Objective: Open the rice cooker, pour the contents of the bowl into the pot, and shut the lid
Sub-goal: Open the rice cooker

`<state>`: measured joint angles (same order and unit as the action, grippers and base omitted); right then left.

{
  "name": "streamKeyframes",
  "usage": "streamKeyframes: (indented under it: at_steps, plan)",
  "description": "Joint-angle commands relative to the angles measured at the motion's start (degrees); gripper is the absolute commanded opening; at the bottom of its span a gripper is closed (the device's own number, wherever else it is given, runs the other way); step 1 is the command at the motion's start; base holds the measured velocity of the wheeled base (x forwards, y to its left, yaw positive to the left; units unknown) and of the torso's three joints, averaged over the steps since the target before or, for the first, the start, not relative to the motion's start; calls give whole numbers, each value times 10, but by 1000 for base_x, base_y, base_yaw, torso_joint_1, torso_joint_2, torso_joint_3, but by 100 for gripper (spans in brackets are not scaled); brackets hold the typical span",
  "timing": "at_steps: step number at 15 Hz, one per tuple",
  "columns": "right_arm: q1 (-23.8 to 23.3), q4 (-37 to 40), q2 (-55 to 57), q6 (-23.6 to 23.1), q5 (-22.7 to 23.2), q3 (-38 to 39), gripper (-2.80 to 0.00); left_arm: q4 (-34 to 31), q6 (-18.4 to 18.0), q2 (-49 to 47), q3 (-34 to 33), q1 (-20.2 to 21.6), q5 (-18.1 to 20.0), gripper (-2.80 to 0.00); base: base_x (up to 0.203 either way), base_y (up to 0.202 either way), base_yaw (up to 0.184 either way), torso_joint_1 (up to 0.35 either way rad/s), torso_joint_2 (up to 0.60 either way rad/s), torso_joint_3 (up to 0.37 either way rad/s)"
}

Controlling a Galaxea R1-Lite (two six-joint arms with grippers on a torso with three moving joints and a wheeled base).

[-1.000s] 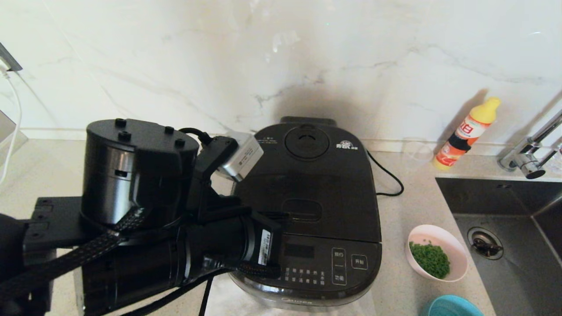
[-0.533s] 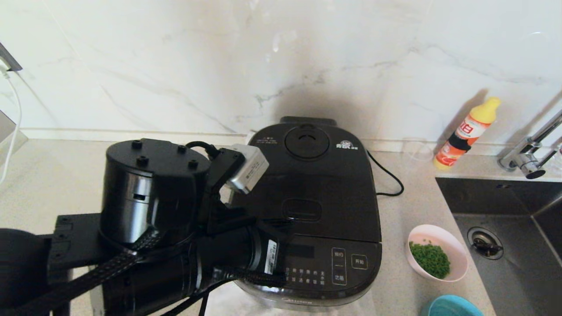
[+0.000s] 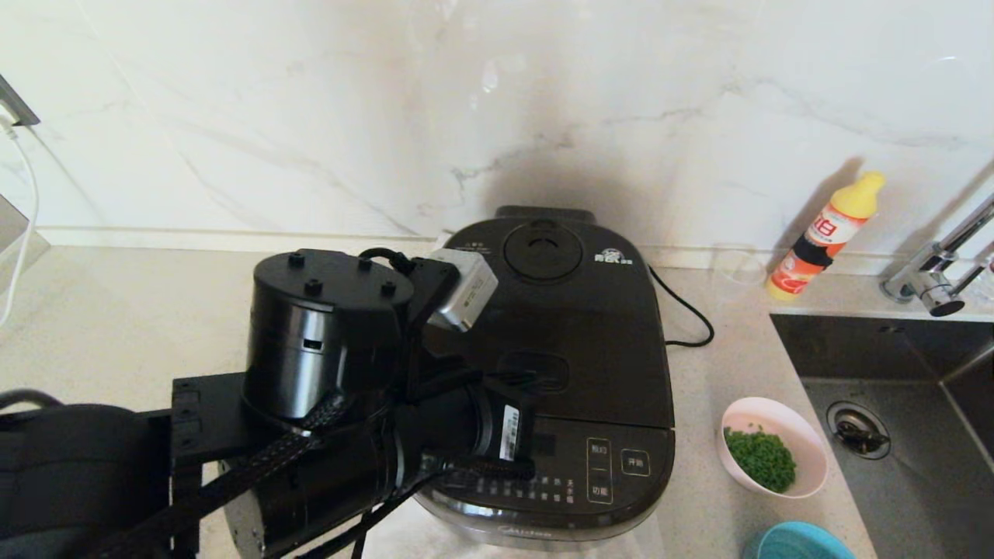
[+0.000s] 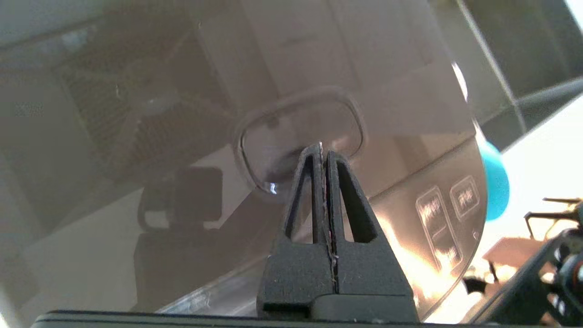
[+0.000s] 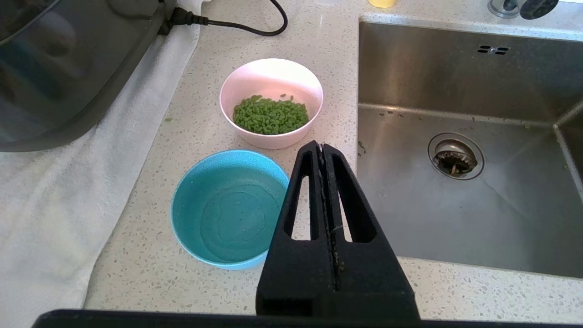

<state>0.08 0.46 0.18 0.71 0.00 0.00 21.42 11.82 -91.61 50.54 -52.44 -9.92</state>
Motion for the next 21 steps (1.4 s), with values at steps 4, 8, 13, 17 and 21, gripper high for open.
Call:
streamKeyframes:
  at_steps: [4,8,13,17,21]
  plan:
    - [0,0,0,0,0,0,-280,5,1,-11,7,12,-4,-280,0,0,0,0,0,0]
    - [0,0,0,0,0,0,-280,5,0,-14,22,42,-3,-280,0,0,0,0,0,0]
    - [0,0,0,0,0,0,-280,5,7,-15,16,45,3,-280,0,0,0,0,0,0]
    - [0,0,0,0,0,0,-280,-4,7,19,10,36,0,-280,0,0,0,0,0,0]
    - [1,0,0,0,0,0,-280,-6,7,33,-11,27,0,-280,0,0,0,0,0,0]
